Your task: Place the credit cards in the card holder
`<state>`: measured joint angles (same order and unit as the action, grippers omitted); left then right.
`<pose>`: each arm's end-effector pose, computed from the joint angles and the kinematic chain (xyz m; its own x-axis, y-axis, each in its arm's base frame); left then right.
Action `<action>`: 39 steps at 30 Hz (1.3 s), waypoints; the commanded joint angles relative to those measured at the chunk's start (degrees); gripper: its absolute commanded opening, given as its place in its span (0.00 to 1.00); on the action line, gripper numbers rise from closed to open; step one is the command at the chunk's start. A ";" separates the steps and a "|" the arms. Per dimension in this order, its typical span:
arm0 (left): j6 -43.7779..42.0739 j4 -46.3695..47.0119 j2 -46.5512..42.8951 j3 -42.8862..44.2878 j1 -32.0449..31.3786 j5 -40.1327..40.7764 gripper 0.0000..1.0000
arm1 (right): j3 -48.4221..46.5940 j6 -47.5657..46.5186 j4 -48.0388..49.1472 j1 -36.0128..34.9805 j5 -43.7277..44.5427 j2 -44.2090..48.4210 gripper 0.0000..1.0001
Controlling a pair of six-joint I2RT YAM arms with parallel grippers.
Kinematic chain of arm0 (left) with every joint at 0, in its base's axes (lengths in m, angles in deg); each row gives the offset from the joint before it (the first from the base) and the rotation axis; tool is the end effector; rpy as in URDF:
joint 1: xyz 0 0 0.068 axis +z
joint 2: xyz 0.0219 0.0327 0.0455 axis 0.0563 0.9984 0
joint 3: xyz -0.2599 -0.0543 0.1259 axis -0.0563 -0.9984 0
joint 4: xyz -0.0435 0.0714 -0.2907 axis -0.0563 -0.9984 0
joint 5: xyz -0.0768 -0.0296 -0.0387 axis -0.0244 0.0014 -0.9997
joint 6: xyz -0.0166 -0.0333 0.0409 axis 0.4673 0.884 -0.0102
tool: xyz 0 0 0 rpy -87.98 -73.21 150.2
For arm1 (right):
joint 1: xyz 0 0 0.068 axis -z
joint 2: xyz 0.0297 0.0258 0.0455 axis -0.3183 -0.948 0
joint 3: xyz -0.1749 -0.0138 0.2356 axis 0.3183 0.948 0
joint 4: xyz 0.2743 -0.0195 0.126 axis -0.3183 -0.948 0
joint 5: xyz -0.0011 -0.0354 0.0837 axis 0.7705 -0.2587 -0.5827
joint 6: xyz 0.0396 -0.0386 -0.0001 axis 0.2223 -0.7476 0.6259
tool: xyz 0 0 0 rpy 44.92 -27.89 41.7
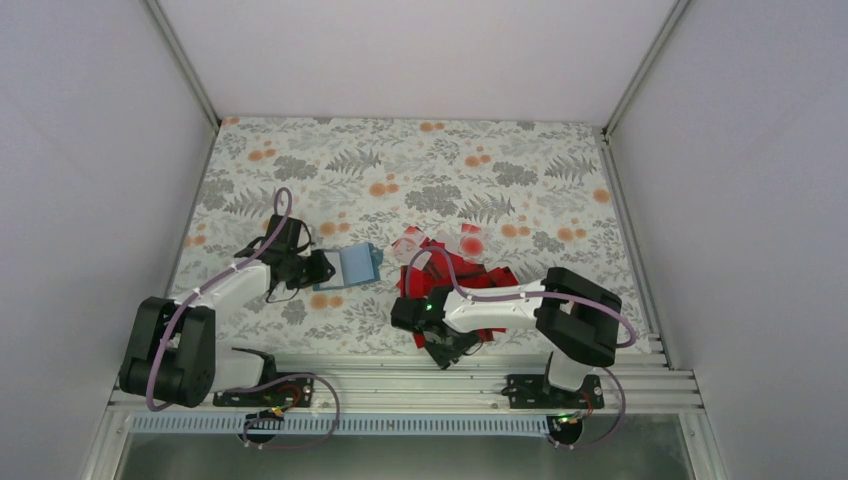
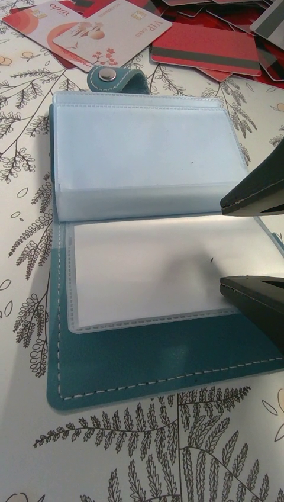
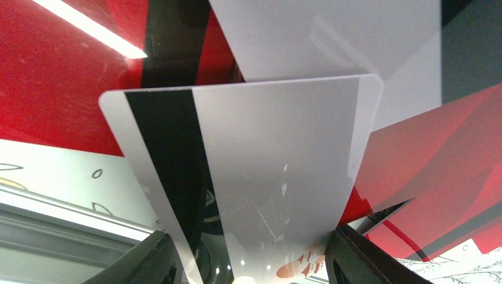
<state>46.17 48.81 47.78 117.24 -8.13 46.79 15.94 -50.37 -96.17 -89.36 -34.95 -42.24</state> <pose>0.2389 -0.0602 0.1437 -0.9258 -0.2697 -0.2647 -0.1231 0.8775 -0.4635 0.0972 0.2699 0.1269 -0.8060 -0.5840 0.0965 -0.5915 0.7892 -0.1652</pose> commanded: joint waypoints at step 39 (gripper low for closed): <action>3.50 20.37 -4.09 -7.97 5.65 -21.08 0.27 | -48.34 -11.89 4.48 17.31 -15.69 -20.59 0.52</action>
<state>47.46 61.47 45.95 111.84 -4.89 33.17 -26.20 -61.49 -92.56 -74.24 -46.03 -58.74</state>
